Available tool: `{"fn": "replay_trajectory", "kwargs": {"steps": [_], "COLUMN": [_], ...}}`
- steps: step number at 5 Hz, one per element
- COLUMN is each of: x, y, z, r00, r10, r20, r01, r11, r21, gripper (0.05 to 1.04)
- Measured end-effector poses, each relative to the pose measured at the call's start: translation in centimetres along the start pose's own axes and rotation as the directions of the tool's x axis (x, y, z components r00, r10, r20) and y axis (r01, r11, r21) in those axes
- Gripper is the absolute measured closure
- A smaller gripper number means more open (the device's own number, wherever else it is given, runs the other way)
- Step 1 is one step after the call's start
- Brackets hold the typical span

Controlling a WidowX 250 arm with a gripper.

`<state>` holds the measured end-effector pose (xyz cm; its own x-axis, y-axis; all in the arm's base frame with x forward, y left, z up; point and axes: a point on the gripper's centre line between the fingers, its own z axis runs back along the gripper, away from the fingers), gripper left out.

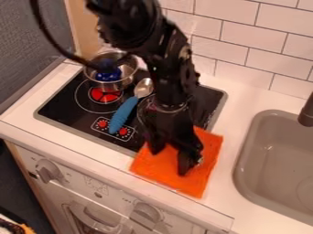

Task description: Moved the orange cloth below the right burner

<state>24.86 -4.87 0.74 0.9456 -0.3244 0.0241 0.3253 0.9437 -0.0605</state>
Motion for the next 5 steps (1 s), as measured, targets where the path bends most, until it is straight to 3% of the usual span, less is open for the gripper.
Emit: {"fn": "replay_trajectory", "kwargs": {"steps": [2,3,4,5], "x": [0.7,1.6,1.0,0.3], "y": [-0.1,-0.8,-1.4,-1.3], "z": [0.7,4.4,6.4,6.8], "r00": [1.0,0.996,0.997,0.998], "r10": [0.0,-0.016,0.008,0.023], "r20": [0.021,0.087,0.082,0.056], "r01": [0.0,0.013,-0.015,-0.029], "r11": [1.0,0.999,0.996,0.994], "r21": [-0.008,0.037,0.085,0.107], "gripper": [0.083,0.083,0.083,0.083]}}
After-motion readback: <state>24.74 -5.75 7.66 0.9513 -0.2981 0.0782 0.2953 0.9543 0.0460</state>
